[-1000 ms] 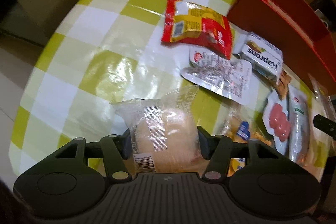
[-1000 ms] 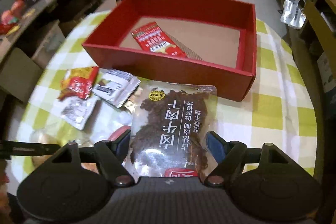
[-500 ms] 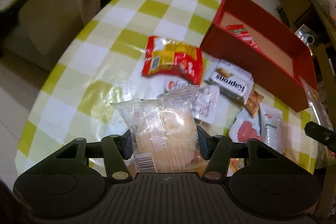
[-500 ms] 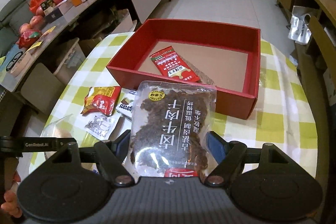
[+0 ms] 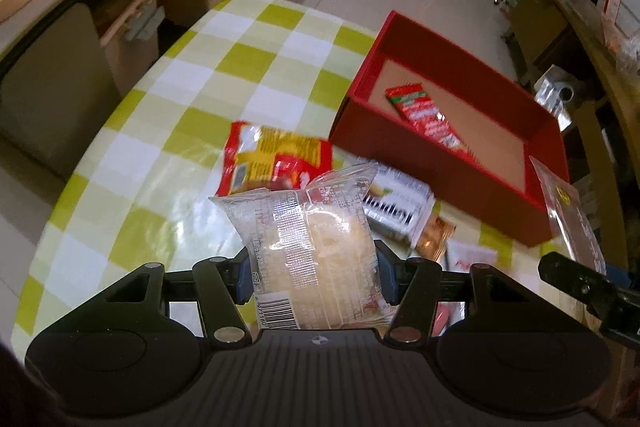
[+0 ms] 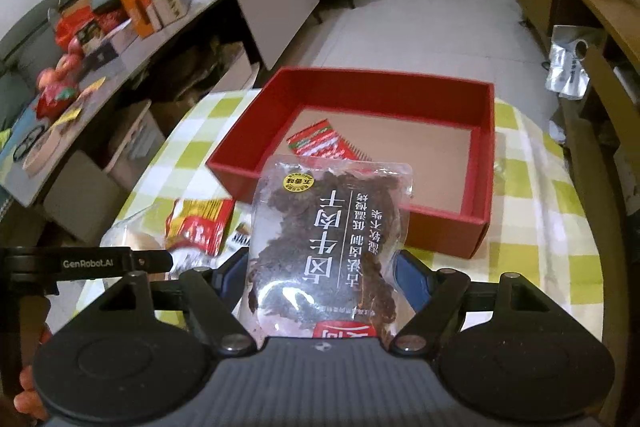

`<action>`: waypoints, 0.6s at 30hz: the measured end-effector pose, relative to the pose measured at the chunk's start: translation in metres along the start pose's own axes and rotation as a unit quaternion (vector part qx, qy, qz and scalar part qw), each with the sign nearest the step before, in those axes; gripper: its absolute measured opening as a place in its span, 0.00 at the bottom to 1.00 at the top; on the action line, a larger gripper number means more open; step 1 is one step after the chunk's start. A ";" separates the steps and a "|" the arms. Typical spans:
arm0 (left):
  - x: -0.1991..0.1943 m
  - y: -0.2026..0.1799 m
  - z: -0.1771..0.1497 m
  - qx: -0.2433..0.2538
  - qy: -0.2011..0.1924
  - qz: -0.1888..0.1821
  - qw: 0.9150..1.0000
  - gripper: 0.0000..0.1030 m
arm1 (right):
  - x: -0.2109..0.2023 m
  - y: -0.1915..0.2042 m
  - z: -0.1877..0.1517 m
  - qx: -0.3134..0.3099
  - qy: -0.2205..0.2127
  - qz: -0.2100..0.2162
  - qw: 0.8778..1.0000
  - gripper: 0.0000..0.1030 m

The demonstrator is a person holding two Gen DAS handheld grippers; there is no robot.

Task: Organize snacks
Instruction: 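Carry the bun bag with the left gripper while the right gripper lowers the jerky bag into the red box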

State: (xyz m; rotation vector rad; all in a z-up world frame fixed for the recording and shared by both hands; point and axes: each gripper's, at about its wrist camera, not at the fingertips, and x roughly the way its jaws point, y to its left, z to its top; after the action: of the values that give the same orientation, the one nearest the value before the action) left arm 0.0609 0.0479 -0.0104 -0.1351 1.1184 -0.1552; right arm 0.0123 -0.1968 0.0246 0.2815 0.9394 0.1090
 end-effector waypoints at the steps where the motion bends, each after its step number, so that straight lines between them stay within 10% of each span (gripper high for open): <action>1: 0.001 -0.002 0.003 0.000 -0.002 -0.002 1.000 0.62 | 0.000 -0.001 0.002 0.001 -0.003 -0.002 1.000 0.83; 18: 0.022 -0.060 0.069 0.026 -0.039 -0.039 0.998 0.62 | 0.025 -0.021 0.046 0.023 -0.025 -0.034 0.999 0.83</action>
State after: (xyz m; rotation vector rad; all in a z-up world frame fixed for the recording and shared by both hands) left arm 0.1291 -0.0130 0.0115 -0.1372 1.0302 -0.2474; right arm 0.0635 -0.2207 0.0248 0.2943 0.9026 0.0182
